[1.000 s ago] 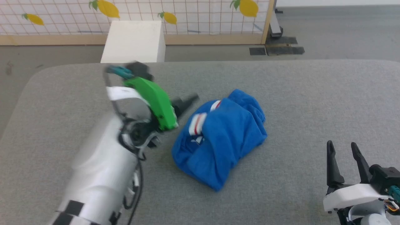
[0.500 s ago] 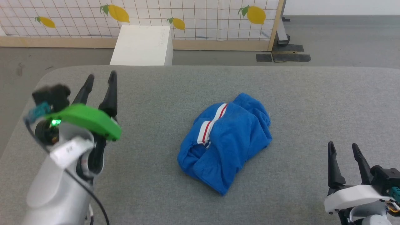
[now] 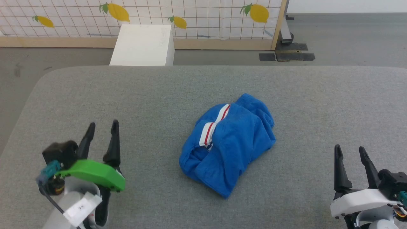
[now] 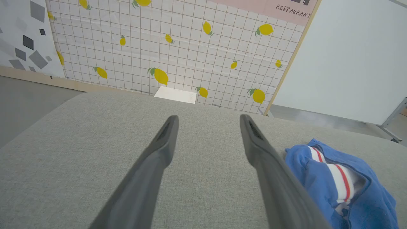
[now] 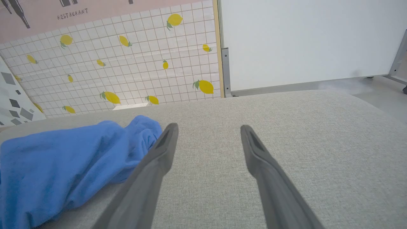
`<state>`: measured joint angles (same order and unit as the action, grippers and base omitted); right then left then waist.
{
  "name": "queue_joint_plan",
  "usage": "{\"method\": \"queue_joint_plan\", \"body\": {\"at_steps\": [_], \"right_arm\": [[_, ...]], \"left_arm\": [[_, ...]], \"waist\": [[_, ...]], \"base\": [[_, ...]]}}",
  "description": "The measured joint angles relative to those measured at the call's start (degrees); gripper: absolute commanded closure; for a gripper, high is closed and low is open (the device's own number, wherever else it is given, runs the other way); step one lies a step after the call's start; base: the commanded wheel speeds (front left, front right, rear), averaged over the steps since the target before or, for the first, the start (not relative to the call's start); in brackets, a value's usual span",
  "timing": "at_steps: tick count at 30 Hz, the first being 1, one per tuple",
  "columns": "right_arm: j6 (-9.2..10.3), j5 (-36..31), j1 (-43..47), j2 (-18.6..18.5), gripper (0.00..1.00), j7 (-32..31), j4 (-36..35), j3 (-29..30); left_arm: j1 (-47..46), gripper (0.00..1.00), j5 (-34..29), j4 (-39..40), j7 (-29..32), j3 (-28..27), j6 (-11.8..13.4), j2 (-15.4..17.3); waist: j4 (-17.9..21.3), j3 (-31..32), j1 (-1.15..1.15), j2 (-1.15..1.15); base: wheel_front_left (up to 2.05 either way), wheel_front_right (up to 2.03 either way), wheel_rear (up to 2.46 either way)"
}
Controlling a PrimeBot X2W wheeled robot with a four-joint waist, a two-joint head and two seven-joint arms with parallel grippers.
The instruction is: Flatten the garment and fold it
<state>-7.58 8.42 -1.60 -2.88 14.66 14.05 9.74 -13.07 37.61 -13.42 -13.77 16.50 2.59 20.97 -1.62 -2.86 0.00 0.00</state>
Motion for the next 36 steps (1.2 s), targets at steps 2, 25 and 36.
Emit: {"method": "queue_joint_plan", "body": {"at_steps": [2,25,36], "right_arm": [[0.0,0.2,0.1,0.0,0.0,0.0,0.0,-0.2],[0.0,0.1,0.5,0.0,0.0,0.0,0.3,-1.4],[0.0,-3.6,-10.0,-0.5,0.0,-12.7,3.0,-6.4]], "left_arm": [[1.6,0.0,0.0,0.4,-0.2,-0.2,0.0,-0.4],[6.3,0.0,-2.2,2.0,-0.7,-1.3,0.3,-2.6],[5.9,0.0,-2.8,2.7,1.2,-0.5,1.2,-2.4]], "waist": [[0.1,0.0,0.0,0.0],[-0.3,0.1,0.0,0.0],[-1.2,-2.8,0.0,0.0]], "base": [[0.0,0.0,0.0],[0.0,0.0,0.0],[0.0,0.0,0.0]]}}
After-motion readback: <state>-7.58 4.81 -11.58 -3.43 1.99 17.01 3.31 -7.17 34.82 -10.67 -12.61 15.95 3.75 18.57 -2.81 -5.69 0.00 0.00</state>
